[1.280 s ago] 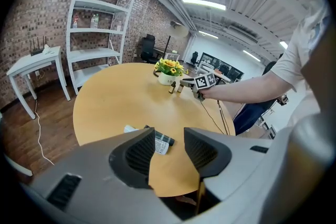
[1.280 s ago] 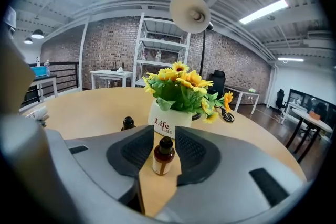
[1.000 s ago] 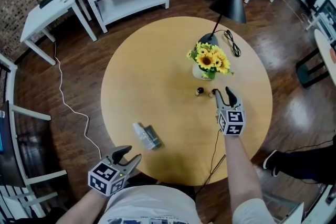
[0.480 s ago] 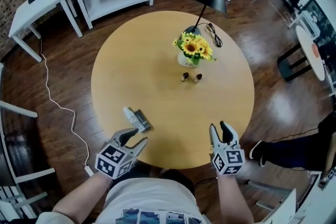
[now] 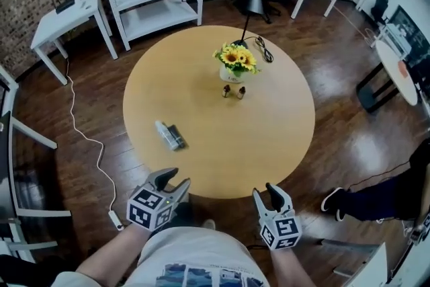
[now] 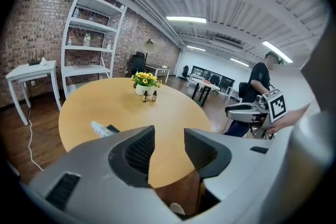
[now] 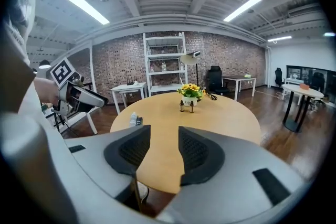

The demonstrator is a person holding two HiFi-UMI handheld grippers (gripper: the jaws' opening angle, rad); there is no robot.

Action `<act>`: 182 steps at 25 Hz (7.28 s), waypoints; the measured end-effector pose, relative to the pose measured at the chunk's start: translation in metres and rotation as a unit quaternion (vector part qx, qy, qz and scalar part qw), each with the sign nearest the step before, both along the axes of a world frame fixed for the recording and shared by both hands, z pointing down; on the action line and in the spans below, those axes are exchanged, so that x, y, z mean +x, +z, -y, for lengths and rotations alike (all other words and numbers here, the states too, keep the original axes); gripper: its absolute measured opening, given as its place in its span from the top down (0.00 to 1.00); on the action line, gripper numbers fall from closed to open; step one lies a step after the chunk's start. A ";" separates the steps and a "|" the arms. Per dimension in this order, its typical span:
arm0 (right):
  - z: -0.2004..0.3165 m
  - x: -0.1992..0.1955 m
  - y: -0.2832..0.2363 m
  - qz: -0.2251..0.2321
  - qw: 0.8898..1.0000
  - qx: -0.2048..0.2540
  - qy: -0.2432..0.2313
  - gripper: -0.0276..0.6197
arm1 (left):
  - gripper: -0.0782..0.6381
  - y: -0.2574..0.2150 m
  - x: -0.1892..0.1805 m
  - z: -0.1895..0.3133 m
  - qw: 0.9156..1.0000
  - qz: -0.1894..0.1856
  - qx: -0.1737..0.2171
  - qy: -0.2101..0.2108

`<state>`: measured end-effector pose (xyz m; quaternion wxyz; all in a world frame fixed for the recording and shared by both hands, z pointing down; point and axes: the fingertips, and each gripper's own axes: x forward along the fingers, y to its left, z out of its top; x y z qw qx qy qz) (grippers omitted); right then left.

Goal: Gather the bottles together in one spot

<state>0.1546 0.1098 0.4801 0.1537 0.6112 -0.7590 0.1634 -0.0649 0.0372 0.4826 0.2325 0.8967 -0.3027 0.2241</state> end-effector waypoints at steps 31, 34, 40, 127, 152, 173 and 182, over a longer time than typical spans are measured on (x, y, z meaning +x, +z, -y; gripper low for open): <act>-0.028 -0.032 0.012 0.017 0.999 -0.035 -0.027 0.66 | 0.66 0.018 -0.043 0.006 0.999 0.008 -0.023 -0.031; 0.002 -0.047 0.005 0.014 0.999 -0.032 -0.030 0.66 | 0.66 0.032 -0.058 0.041 0.998 0.004 -0.042 -0.044; 0.046 -0.072 0.003 0.014 0.999 -0.040 -0.032 0.66 | 0.64 0.091 -0.075 0.115 0.986 -0.013 -0.129 -0.100; 0.407 -0.029 0.074 -0.001 0.995 0.064 -0.082 0.76 | 0.62 0.050 -0.089 0.103 0.996 -0.009 -0.070 -0.045; 0.355 -0.022 0.037 -0.009 0.995 0.090 -0.040 0.61 | 0.62 0.054 -0.070 0.123 0.999 -0.014 -0.046 0.016; 0.002 -0.022 0.002 0.050 0.994 -0.029 -0.091 0.61 | 0.62 -0.002 0.044 -0.015 1.000 -0.003 0.001 0.020; -0.082 0.009 0.010 0.066 0.990 -0.039 -0.120 0.61 | 0.62 0.003 0.049 -0.105 0.998 0.039 -0.019 -0.037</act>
